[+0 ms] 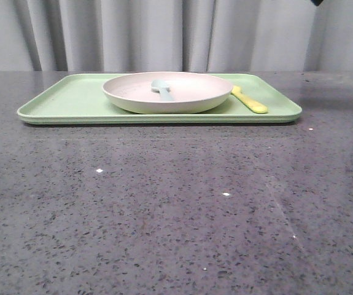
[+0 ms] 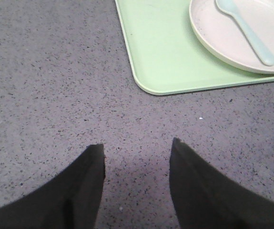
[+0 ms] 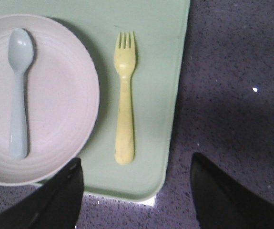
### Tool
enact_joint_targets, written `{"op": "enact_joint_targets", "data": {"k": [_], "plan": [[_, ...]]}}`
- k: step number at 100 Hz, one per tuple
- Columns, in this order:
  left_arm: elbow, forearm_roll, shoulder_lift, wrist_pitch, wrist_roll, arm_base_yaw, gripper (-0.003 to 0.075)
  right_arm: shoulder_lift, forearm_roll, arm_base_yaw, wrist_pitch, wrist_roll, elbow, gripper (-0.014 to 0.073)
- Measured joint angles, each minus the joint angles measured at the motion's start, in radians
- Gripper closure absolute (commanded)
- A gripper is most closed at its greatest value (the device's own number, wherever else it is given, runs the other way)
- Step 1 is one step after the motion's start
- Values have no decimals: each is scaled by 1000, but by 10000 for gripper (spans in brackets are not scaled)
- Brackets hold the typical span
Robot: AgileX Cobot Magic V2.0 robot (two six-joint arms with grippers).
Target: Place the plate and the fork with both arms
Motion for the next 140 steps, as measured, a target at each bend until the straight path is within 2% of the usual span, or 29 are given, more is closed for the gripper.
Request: {"op": "enact_joint_targets", "data": {"k": [16, 29, 35, 43, 54, 62, 69, 81, 89, 115, 140], "plan": [[0, 23, -51, 0, -10, 0, 408, -172, -29, 0, -8, -2, 189, 106], [0, 35, -95, 0, -12, 0, 408, -322, -35, 0, -84, -2, 366, 107], [0, 45, -113, 0, -13, 0, 408, -388, -36, 0, -113, -2, 434, 136], [0, 59, -133, 0, -20, 0, 408, -462, -44, 0, -145, -2, 524, 226], [2, 72, -162, 0, -28, 0, 418, -555, -58, 0, -170, -2, 619, 423], [13, 76, -183, 0, -30, 0, 482, -613, -70, 0, -186, -2, 682, 573], [30, 76, -203, 0, -30, 0, 556, -666, -76, 0, -208, -2, 730, 668], [72, 76, -236, 0, -32, 0, 684, -766, -82, 0, -252, -2, 807, 656], [101, 76, -262, 0, -32, 0, 742, -842, -89, 0, -285, -4, 858, 656], [159, 78, -363, -10, -35, 0, 741, -1110, -110, 0, -465, -4, 1069, 656], [230, 78, -494, -30, -35, 0, 741, -1361, -114, 0, -565, -4, 1268, 656]]}}
